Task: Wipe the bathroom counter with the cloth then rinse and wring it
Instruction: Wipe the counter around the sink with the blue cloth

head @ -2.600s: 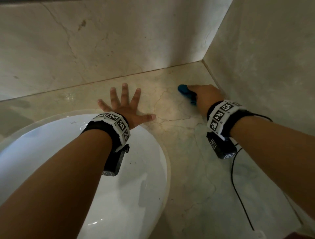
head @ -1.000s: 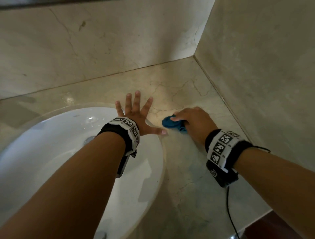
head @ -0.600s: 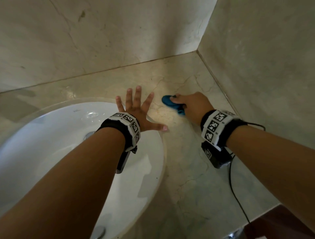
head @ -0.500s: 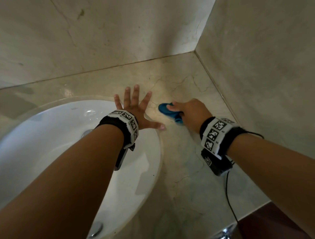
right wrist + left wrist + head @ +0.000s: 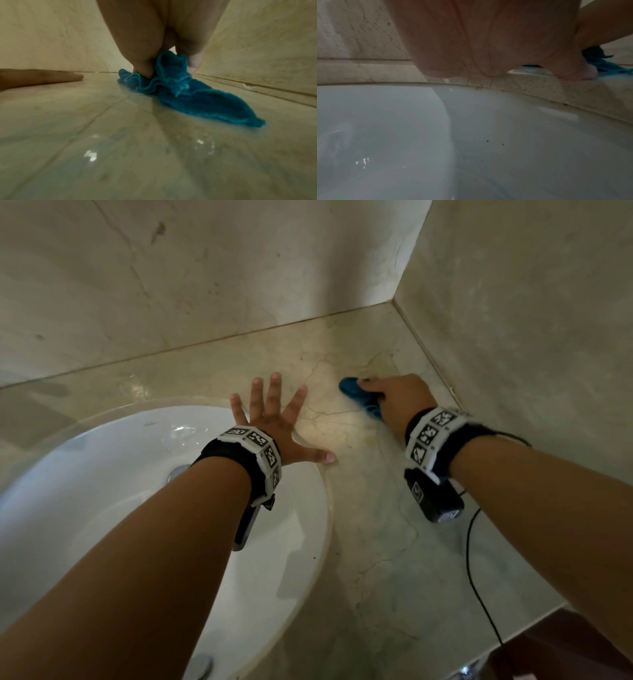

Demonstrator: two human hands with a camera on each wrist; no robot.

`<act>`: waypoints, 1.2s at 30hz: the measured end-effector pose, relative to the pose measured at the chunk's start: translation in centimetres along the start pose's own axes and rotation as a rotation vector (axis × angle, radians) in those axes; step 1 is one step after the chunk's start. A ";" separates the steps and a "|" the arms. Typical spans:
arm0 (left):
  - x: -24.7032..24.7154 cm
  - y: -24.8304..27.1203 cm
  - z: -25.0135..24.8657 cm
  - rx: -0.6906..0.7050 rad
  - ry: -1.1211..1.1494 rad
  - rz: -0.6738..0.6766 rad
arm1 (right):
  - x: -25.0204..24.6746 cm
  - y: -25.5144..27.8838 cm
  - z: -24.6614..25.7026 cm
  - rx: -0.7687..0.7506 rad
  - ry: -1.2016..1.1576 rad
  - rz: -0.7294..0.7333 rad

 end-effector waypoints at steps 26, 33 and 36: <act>0.1 -0.1 -0.1 0.006 0.024 -0.037 | 0.6 2.2 0.3 -0.098 0.238 0.107; 0.0 0.1 0.0 0.018 -0.024 -0.065 | 2.3 7.3 2.8 -0.225 0.363 0.222; 0.1 0.5 0.1 0.022 -0.067 -0.001 | 2.8 7.3 2.4 -0.236 0.363 0.260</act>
Point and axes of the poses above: each hand's wrist, its own y-axis away from the middle knuckle, its own x-axis out of the palm, z = x × y, the point moved 5 cm from there along -y, towards the middle knuckle, and after that the axes turned 3 degrees about x, right-handed, at the moved point
